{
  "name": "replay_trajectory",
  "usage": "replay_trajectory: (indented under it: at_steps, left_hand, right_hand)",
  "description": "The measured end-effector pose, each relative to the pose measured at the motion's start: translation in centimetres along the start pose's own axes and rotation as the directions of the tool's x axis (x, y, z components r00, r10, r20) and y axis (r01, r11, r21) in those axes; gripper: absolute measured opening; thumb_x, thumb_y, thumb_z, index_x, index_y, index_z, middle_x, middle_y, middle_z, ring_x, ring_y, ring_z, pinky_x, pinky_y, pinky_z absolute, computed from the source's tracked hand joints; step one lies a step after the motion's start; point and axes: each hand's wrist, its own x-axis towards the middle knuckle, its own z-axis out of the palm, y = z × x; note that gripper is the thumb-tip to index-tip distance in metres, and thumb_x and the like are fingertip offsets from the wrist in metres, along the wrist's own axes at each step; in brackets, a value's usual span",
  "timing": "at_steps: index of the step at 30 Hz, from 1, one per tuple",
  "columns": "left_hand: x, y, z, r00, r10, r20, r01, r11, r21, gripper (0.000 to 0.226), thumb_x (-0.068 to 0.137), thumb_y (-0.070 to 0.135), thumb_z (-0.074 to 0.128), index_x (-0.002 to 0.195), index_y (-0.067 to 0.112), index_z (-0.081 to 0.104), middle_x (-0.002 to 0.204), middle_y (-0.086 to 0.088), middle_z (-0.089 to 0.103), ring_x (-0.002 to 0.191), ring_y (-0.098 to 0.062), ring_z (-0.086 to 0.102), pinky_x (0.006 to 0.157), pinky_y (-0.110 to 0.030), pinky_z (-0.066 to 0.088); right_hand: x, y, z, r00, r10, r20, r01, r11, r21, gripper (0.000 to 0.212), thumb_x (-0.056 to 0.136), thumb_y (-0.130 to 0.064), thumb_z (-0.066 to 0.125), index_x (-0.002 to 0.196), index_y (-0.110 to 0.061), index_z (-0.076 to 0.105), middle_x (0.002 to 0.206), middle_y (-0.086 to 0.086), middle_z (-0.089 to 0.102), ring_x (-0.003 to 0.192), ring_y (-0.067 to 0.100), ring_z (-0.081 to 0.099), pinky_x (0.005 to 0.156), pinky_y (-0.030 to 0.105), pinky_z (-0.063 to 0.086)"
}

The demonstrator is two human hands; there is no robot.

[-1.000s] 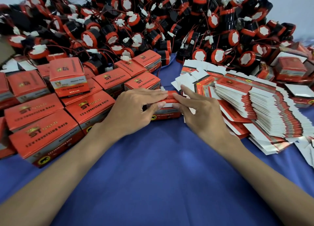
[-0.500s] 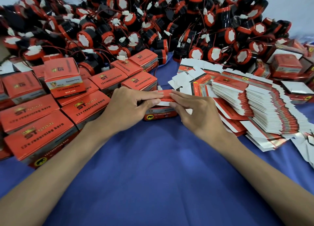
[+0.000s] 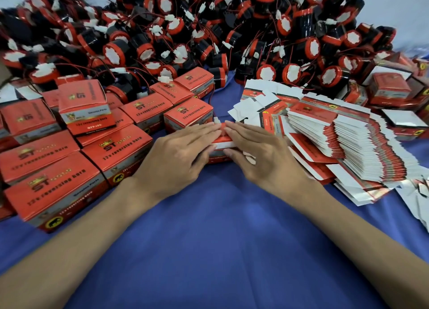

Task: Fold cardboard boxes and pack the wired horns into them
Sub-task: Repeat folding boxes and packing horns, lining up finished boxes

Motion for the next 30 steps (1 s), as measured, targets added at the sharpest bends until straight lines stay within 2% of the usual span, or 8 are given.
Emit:
replay_trajectory:
  at_steps: [5,7,10,13,16,20,24,30]
  left_hand:
    - [0.0,0.0,0.3,0.999,-0.038,-0.02,0.036,0.996,-0.085,0.035,0.094,0.011,0.058,0.127,0.002,0.06,0.131,-0.007,0.06,0.125,-0.017,0.054,0.106,-0.036,0.045]
    - [0.1,0.0,0.2,0.998,-0.057,-0.011,0.055,0.99,-0.132,0.035,0.093,0.011,0.06,0.127,0.004,0.061,0.131,-0.003,0.059,0.127,-0.014,0.053,0.108,-0.034,0.043]
    - [0.2,-0.5,0.0,0.999,-0.042,0.003,0.042,0.987,-0.153,0.035,0.091,0.012,0.062,0.126,0.006,0.062,0.131,0.003,0.057,0.127,-0.011,0.052,0.108,-0.032,0.042]
    - [0.3,-0.6,0.0,0.997,-0.078,-0.029,0.07,0.977,-0.199,0.033,0.089,0.014,0.064,0.122,0.006,0.065,0.127,0.004,0.059,0.125,-0.011,0.054,0.106,-0.036,0.044]
    - [0.0,-0.5,0.5,0.992,-0.119,0.028,0.123,0.96,-0.252,0.038,0.09,0.022,0.065,0.126,0.009,0.062,0.133,0.001,0.058,0.133,-0.013,0.047,0.111,-0.041,0.038]
    - [0.0,-0.8,0.7,0.984,-0.118,0.132,0.152,0.948,-0.281,0.045,0.094,0.028,0.058,0.137,0.014,0.052,0.145,0.005,0.047,0.142,-0.012,0.033,0.118,-0.037,0.028]
    - [0.3,-0.8,0.8,0.995,-0.069,0.078,0.087,0.962,-0.257,0.04,0.095,0.02,0.058,0.134,0.013,0.055,0.138,0.006,0.052,0.137,-0.016,0.042,0.114,-0.036,0.035]
    - [0.4,-0.6,0.8,0.994,-0.057,0.094,0.084,0.947,-0.311,0.04,0.094,0.006,0.058,0.133,0.005,0.054,0.139,0.0,0.052,0.136,-0.015,0.044,0.113,-0.035,0.037]
  right_hand:
    - [-0.2,-0.7,0.3,1.0,0.026,0.012,-0.026,1.0,-0.005,0.034,0.087,-0.002,0.064,0.12,0.008,0.061,0.13,0.018,0.059,0.107,0.032,0.066,0.075,0.048,0.059]
    - [-0.3,-0.8,0.5,0.997,0.078,-0.03,-0.075,0.994,0.08,0.034,0.086,0.005,0.063,0.12,0.009,0.061,0.128,0.02,0.059,0.109,0.027,0.065,0.088,0.036,0.055]
    - [0.0,-1.2,0.3,0.909,0.418,0.008,-0.399,0.861,0.316,0.04,0.089,-0.003,0.064,0.129,-0.005,0.058,0.12,0.001,0.064,0.105,0.0,0.061,0.091,0.007,0.043]
    - [0.3,-0.9,0.0,0.815,0.579,0.013,-0.525,0.73,0.437,0.033,0.082,-0.01,0.074,0.115,-0.008,0.069,0.105,-0.006,0.069,0.09,-0.009,0.063,0.082,0.005,0.046]
    - [0.2,-0.9,-0.5,0.858,0.504,-0.094,-0.44,0.818,0.37,0.019,0.078,-0.009,0.077,0.097,-0.007,0.076,0.086,-0.01,0.069,0.072,0.01,0.068,0.071,0.007,0.049]
    - [-0.2,-0.5,-0.5,0.896,0.429,-0.114,-0.374,0.868,0.326,0.019,0.076,-0.007,0.078,0.094,-0.004,0.076,0.088,0.002,0.074,0.077,-0.003,0.066,0.069,0.003,0.044]
    - [-0.6,-0.3,-0.5,0.946,0.271,-0.176,-0.232,0.949,0.212,0.017,0.076,-0.004,0.078,0.092,-0.001,0.076,0.091,0.009,0.074,0.084,0.014,0.072,0.076,0.026,0.057]
    - [-0.1,-1.0,-0.4,0.989,0.094,-0.115,-0.106,0.989,-0.1,0.014,0.081,-0.015,0.072,0.087,-0.002,0.074,0.097,0.017,0.073,0.06,0.033,0.068,0.044,0.039,0.053]
